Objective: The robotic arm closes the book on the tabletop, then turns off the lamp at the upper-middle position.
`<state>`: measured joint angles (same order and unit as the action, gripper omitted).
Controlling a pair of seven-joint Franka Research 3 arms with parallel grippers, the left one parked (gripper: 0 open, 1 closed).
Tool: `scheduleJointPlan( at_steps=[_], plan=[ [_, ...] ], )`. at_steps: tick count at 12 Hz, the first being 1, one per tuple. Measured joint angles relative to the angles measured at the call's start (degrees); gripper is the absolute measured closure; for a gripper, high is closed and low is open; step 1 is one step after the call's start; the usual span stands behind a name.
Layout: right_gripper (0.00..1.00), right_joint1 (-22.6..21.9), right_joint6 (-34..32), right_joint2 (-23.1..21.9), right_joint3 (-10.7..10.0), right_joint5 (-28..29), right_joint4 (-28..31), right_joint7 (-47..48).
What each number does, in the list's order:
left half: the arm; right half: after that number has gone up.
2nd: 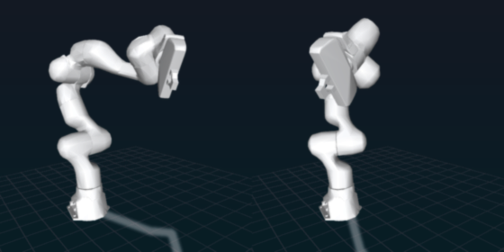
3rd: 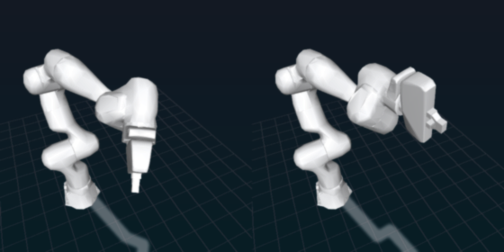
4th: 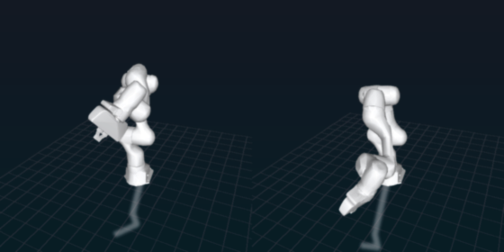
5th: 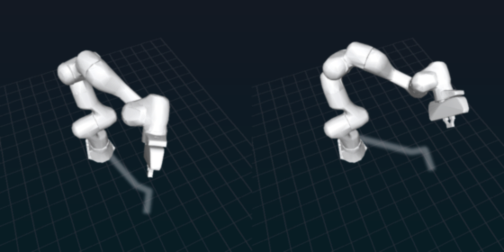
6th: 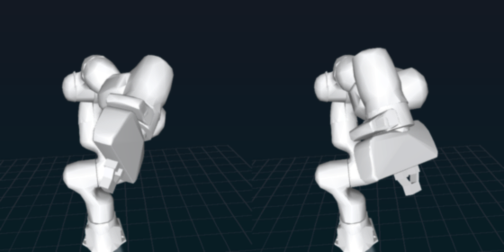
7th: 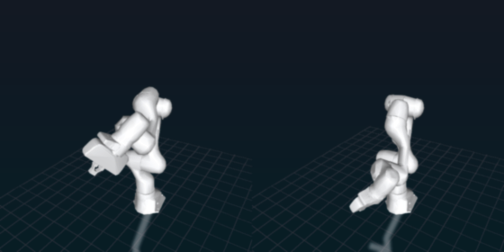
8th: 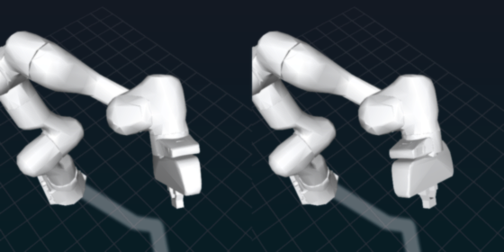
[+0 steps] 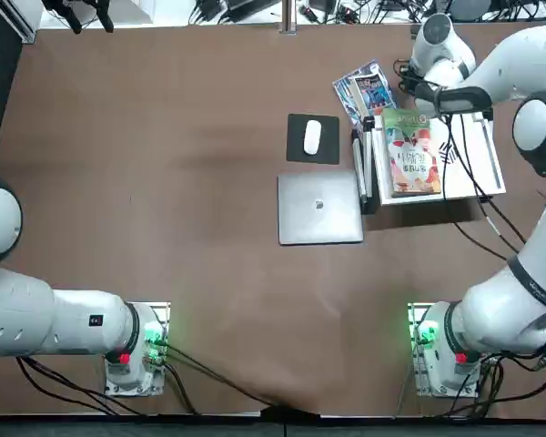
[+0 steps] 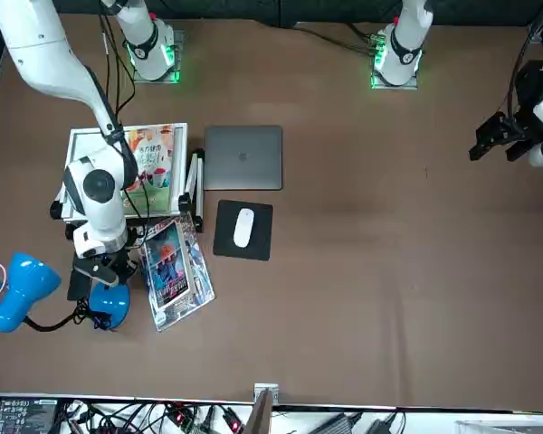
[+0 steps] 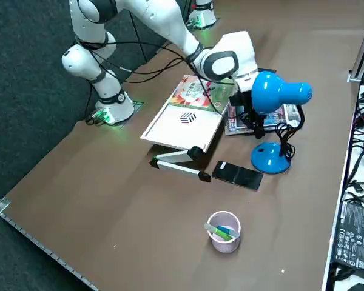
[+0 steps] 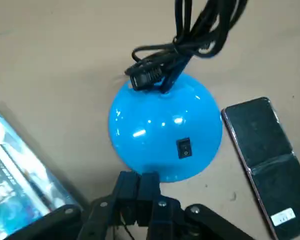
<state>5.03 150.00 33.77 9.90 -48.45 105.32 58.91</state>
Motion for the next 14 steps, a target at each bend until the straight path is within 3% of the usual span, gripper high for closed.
scheduleJointPlan(
  at_steps=[6,9,14],
  plan=[
    [0.99,0.0,-10.3,-4.2,5.4,3.5,-1.8,0.0],
    [0.92,0.0,-17.0,-8.1,8.5,6.1,-1.9,0.0],
    [0.37,-0.1,-28.2,-12.4,12.6,9.1,-1.8,-5.4]
  ],
)
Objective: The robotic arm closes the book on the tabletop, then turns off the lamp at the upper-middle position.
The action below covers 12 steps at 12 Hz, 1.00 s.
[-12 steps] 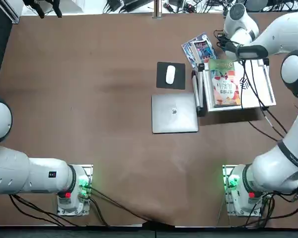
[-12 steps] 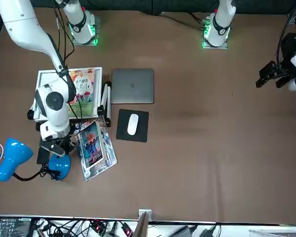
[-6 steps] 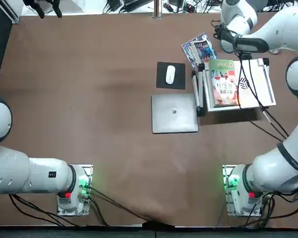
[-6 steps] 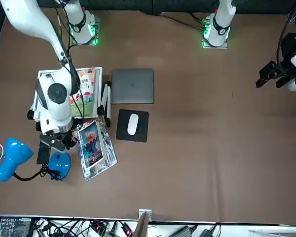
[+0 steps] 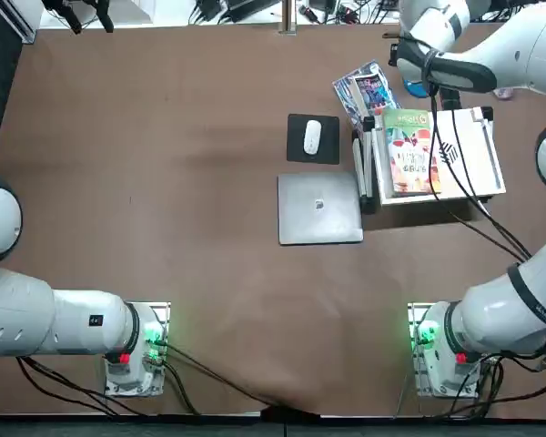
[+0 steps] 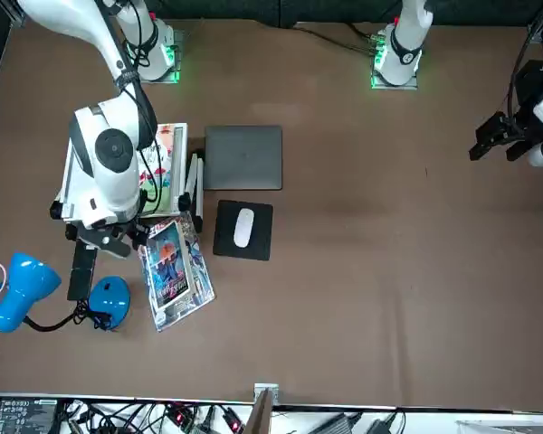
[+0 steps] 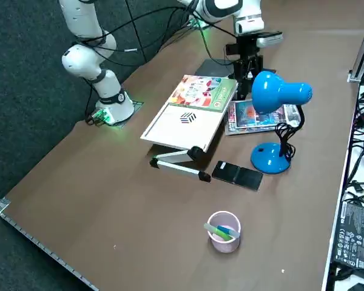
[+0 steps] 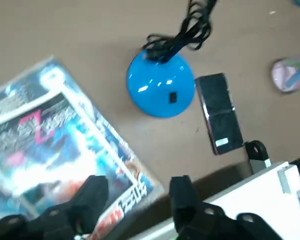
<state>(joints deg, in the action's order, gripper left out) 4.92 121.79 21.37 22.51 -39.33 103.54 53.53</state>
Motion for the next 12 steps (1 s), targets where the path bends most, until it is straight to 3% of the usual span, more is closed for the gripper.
scheduleJointPlan(
  at_steps=[1,2,5,8,12],
  plan=[
    [0.13,0.2,-2.4,-1.3,0.4,6.5,-0.2,-8.9],
    [0.02,0.7,-3.9,-2.7,0.4,10.8,-0.6,-13.4],
    [0.0,3.5,-12.1,-8.8,0.4,20.7,-2.3,-25.7],
    [0.0,5.4,-20.7,-14.2,0.4,27.8,-3.8,-30.7],
    [0.0,10.4,-27.4,-20.2,0.2,35.6,-4.1,-38.5]
  ],
)
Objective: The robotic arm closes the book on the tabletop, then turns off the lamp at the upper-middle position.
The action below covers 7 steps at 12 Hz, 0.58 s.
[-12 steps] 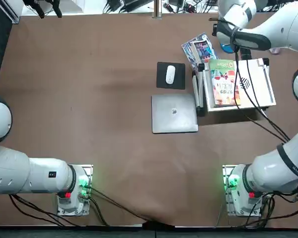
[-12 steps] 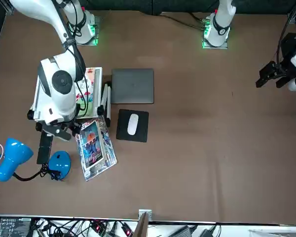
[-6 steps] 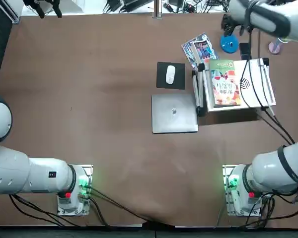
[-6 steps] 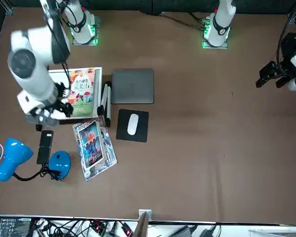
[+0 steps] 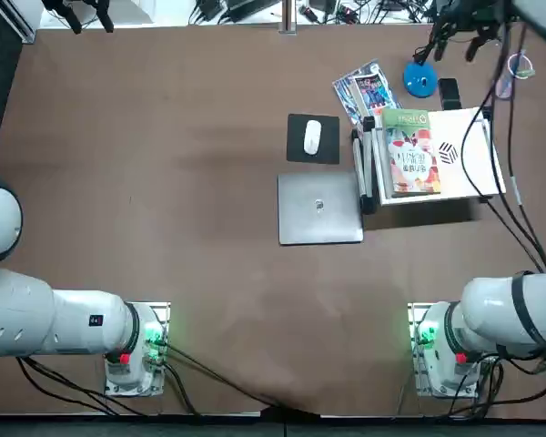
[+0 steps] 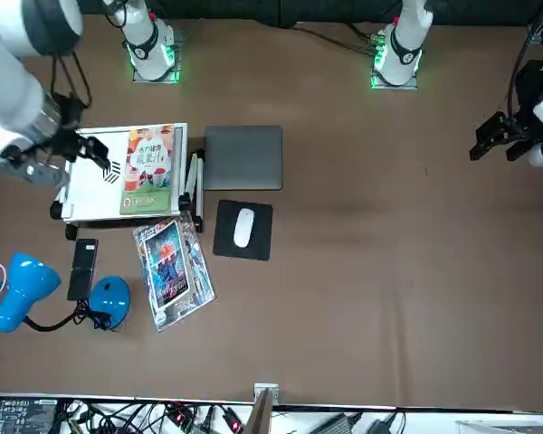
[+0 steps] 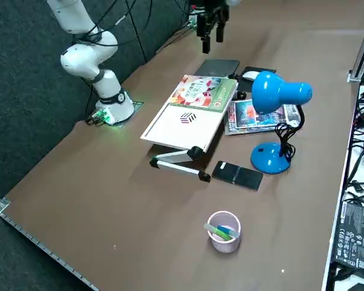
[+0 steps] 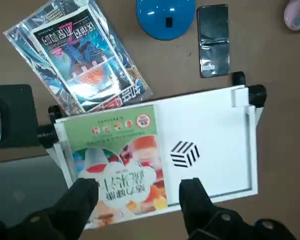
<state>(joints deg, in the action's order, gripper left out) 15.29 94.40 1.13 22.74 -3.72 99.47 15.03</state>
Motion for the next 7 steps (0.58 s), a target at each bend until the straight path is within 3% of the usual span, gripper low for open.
scheduleJointPlan(
  at_steps=[5,7],
  plan=[
    [0.0,2.5,-1.9,-2.4,-1.0,1.5,-0.7,-4.5],
    [0.0,-1.1,-4.3,-2.4,-5.1,1.6,-3.0,-4.6]
  ],
)
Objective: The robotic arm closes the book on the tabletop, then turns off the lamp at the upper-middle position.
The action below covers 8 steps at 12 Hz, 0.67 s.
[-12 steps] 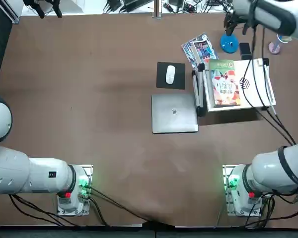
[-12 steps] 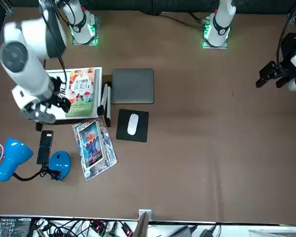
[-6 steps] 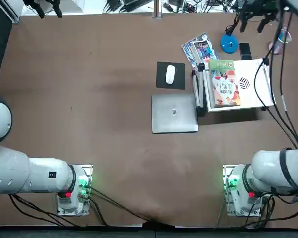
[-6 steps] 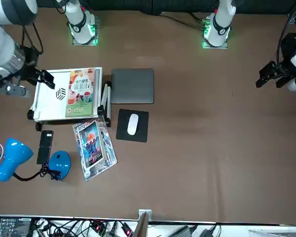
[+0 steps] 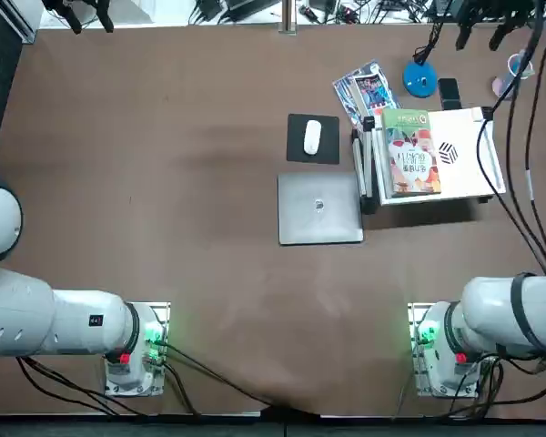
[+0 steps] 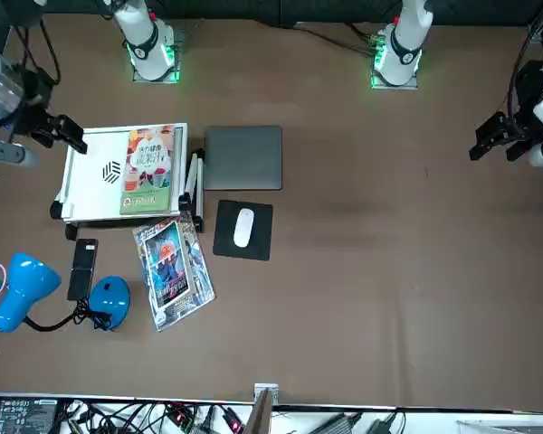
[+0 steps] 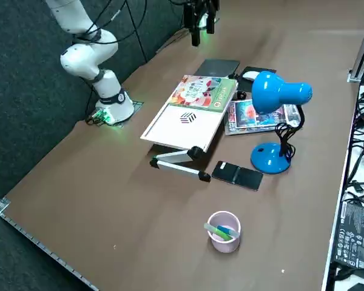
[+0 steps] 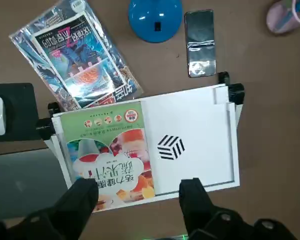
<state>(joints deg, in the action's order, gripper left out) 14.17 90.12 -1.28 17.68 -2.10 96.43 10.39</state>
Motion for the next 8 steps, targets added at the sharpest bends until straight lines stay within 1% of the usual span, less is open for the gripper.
scheduleJointPlan(
  at_steps=[1,4,5,6,8],
  plan=[
    [0.0,-5.1,-2.1,0.0,-6.0,0.1,-2.6,-0.4],
    [0.0,-11.2,-3.1,0.0,-14.4,0.1,-3.7,-3.1],
    [0.0,-12.6,-3.1,0.1,-16.4,0.1,-3.7,-4.0],
    [0.0,-13.5,-3.0,0.2,-17.8,0.2,-3.7,-4.5],
    [0.0,-14.3,-2.9,0.4,-18.9,0.2,-3.7,-4.6]
  ],
)
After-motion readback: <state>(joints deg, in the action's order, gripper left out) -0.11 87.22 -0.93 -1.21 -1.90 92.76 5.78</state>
